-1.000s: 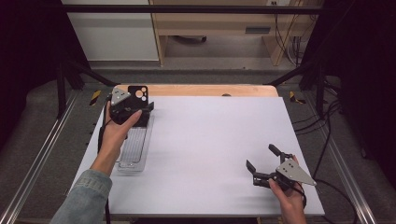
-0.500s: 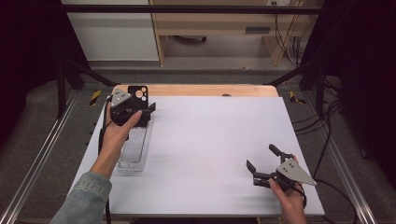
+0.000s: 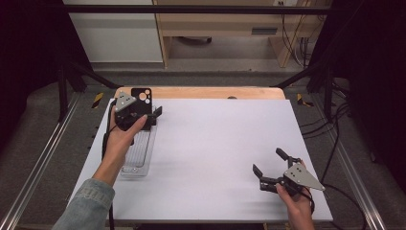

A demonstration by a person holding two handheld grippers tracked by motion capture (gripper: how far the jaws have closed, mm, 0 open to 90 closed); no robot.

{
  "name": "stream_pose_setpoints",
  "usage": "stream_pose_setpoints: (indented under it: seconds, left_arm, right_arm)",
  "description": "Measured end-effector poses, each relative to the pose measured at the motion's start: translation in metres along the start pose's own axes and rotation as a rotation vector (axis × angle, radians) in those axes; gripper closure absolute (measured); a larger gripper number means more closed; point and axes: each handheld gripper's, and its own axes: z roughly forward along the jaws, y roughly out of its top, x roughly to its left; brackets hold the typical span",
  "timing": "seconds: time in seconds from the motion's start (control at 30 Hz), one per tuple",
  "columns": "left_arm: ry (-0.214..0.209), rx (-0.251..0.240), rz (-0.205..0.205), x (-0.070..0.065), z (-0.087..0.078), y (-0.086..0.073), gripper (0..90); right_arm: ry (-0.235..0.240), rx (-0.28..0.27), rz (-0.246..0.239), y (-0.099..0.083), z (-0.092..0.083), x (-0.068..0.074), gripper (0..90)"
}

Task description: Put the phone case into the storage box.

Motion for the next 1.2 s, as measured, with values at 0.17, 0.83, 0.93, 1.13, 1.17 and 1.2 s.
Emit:
stream_pose_setpoints:
  seconds: [0.17, 0.83, 0.93, 1.13, 1.17, 1.2]
  left_arm:
    - [-0.014, -0.009, 0.004, -0.005, -0.002, 0.002, 2.9]
    - [-0.079, -0.055, -0.001, -0.027, -0.014, 0.005, 2.5]
    - [-0.088, -0.061, -0.003, -0.030, -0.015, 0.006, 2.5]
    - [-0.105, -0.077, -0.003, -0.038, -0.019, 0.007, 2.4]
    - [-0.107, -0.078, -0.002, -0.039, -0.020, 0.007, 2.4]
    - [-0.110, -0.078, -0.003, -0.040, -0.020, 0.008, 2.4]
  right_arm:
    - [0.000, 0.000, 0.000, 0.000, 0.000, 0.000, 2.5]
    - [-0.002, 0.001, 0.001, 0.000, -0.001, 0.000, 2.4]
    - [-0.005, 0.001, 0.001, 0.000, -0.001, 0.000, 2.4]
    - [-0.002, 0.001, 0.001, 0.000, -0.001, 0.000, 2.4]
    - [-0.002, 0.001, 0.001, 0.000, -0.001, 0.000, 2.4]
    - [-0.003, 0.001, 0.001, 0.000, -0.001, 0.000, 2.3]
